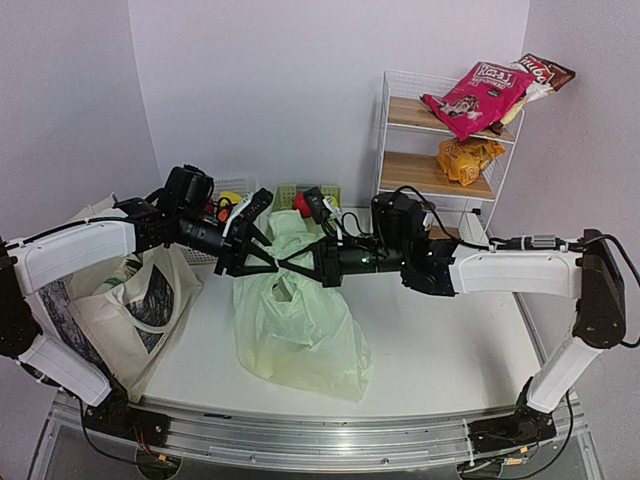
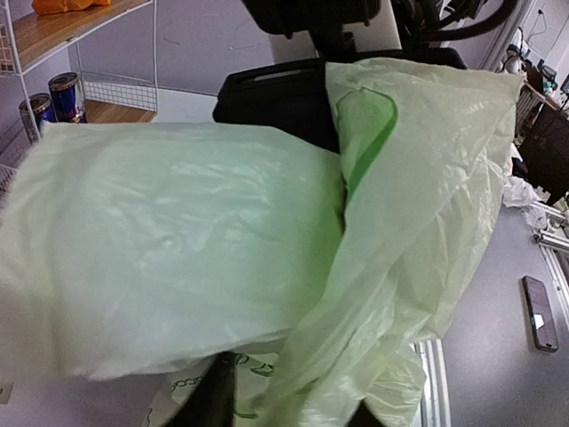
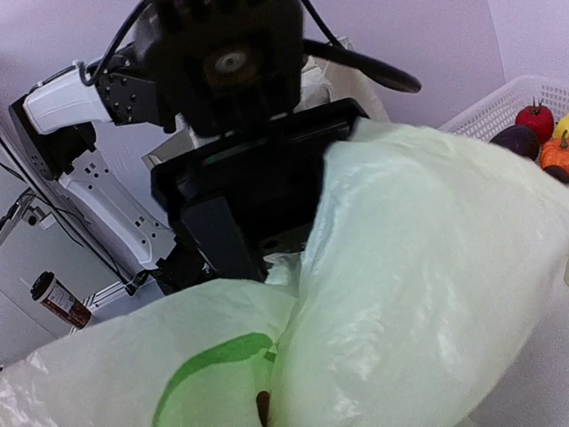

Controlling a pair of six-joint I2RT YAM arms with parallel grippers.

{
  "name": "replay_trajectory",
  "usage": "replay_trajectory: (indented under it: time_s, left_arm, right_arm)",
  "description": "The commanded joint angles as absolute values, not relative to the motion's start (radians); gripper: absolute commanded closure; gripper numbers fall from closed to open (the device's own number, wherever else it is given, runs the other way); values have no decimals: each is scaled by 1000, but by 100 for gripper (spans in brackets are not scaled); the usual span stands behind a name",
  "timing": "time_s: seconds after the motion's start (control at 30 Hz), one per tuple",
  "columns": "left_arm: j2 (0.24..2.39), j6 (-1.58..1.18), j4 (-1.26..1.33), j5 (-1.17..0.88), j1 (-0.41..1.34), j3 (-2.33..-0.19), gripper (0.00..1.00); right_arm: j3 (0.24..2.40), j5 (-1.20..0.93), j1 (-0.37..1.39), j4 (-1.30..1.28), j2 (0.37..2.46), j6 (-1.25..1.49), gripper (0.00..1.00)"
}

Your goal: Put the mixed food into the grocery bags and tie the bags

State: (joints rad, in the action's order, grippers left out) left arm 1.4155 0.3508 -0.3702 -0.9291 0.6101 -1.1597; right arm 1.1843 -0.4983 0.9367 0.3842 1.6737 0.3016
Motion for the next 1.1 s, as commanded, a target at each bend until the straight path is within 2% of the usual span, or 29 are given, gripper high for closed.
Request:
replay_trajectory:
  time_s: [0.0, 0.13, 0.2, 0.57, 0.6, 0.63, 0.7, 0.77, 0.8, 0.9, 0.93, 0.97, 1.07]
  left_arm:
    - [1428, 387, -427, -1110, 511, -1242, 23]
    - [1442, 430, -425, -1161, 505, -1254, 6]
    - [1442, 402, -362, -1180, 519, -1236, 1]
    - [1494, 239, -189, -1233, 582, -1241, 2]
    - [1492, 206, -151, -1239, 583, -1233, 5]
    - [1489, 178, -112, -1242, 583, -1229, 16]
    - [1486, 147, -75, -1241, 583, -1227, 56]
    - [1478, 142, -77, -1234, 582, -1223, 88]
    - [1474, 146, -80, -1235, 581, -1218, 97]
    - [1468, 171, -121, -1241, 581, -1212, 100]
    - [1465, 177, -131, -1234, 581, -1210, 100]
    - [1462, 182, -138, -1225, 582, -1209, 100]
    - [1451, 210, -158, -1185, 581, -1201, 100]
  right_arm:
    - [1199, -524, 937, 422, 1662, 307, 100]
    - [1208, -547, 936, 422, 1674, 317, 100]
    - [1221, -571, 937, 423, 1684, 319, 100]
    - [1215, -612, 940, 423, 1678, 315, 100]
    - [1209, -612, 940, 423, 1673, 317, 100]
    - [1202, -611, 940, 422, 1669, 319, 100]
    - [1188, -606, 940, 422, 1657, 321, 99]
    - [1170, -598, 940, 420, 1642, 319, 99]
    - [1159, -591, 940, 420, 1633, 317, 98]
    - [1140, -575, 940, 412, 1612, 313, 96]
    - [1136, -560, 939, 403, 1603, 313, 91]
    - [1131, -542, 939, 389, 1591, 311, 83]
    - [1115, -450, 939, 291, 1520, 265, 47]
